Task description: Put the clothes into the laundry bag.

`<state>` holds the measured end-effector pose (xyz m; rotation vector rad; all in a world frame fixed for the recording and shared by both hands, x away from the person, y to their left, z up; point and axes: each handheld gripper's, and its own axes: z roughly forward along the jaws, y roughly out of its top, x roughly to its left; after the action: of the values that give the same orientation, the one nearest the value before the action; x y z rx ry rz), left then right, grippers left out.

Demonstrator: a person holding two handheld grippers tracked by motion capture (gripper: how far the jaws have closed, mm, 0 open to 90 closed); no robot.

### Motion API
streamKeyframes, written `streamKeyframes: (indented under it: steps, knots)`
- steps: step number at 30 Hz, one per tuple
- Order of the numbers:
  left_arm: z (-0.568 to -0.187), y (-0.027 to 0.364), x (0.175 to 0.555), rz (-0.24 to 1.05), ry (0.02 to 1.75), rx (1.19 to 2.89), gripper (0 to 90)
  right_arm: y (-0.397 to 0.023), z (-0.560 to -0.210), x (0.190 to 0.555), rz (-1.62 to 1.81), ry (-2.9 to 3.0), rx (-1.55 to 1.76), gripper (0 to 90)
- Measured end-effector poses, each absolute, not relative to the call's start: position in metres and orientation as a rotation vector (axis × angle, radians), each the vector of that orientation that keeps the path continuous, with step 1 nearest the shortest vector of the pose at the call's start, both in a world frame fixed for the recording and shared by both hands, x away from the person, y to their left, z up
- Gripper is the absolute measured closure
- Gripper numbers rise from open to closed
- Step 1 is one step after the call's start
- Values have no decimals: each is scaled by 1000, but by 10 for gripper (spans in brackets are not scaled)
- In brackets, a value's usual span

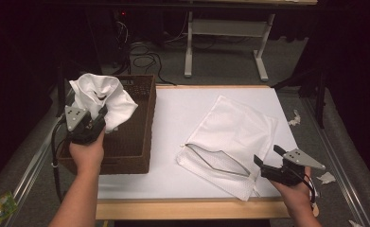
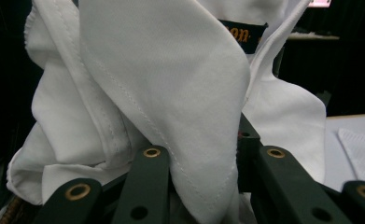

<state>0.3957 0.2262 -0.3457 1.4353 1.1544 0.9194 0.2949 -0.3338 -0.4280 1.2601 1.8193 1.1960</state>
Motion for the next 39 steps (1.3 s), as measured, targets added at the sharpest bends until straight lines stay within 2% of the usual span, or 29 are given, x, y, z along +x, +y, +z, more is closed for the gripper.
streamKeyframes:
  steps: [11, 22, 39]
  knots:
    - [-331, 195, 383, 879, 1094, 1410, 740, -336, -427, 292, 1217, 1791, 1286, 153]
    - [-303, 142, 370, 869, 922, 1428, 742, -337, -428, 294, 1206, 1803, 1272, 154]
    - [-305, 69, 339, 622, 743, 1483, 743, -340, -428, 291, 1216, 1781, 1285, 155]
